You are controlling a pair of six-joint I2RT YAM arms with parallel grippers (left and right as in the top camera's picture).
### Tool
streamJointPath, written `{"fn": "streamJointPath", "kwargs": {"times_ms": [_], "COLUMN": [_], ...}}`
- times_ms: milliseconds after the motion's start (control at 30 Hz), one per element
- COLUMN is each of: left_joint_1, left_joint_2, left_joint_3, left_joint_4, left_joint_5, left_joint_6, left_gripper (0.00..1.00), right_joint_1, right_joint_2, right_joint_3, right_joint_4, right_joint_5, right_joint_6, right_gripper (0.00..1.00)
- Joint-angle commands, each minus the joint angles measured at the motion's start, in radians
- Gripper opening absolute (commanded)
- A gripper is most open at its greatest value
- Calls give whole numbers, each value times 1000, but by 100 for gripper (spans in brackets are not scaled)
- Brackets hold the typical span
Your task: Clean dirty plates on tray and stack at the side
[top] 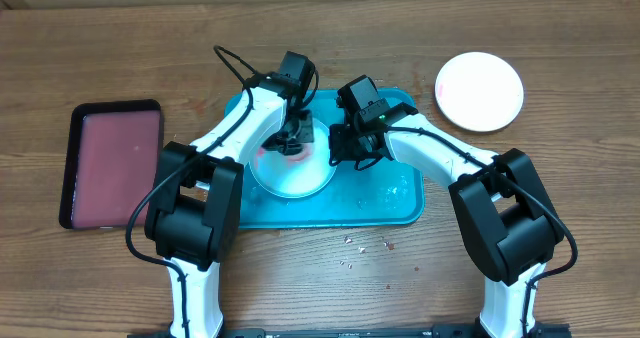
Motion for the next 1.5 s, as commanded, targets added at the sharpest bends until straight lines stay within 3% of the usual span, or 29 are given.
{"fn": "streamJointPath", "kwargs": {"times_ms": [0,367,567,800,1067,1400,1467], "left_joint_1": [49,180,277,470,724,797,797], "left_joint_2": [10,-2,-67,-204,-195,-156,-156], "left_joint_3": [3,259,383,381,263,35,20], "left_joint_4": [-68,-269,-397,-421,-379,-193,-168], "left_joint_5": [-310,-386,-368,-287,-183,-69,-68], "left_joint_6": [-18,-30,-135,-163,-156,-107,-106], "left_gripper": [4,4,4,4,4,5,13], "right_joint_1": [-2,-2,-2,6,101,172,172], "right_joint_2": [14,14,11,-54,-153,-163,-168], "right_joint_3": [-2,-2,10,81,198,217,217], "right_joint_4": [-5,-13,-13,-80,-182,-183,-191], "right_joint_5": [29,29,24,57,385,584,598], "right_joint_6": [2,2,2,-79,-112,-119,-166], "right_gripper": [4,4,4,4,4,4,4]}}
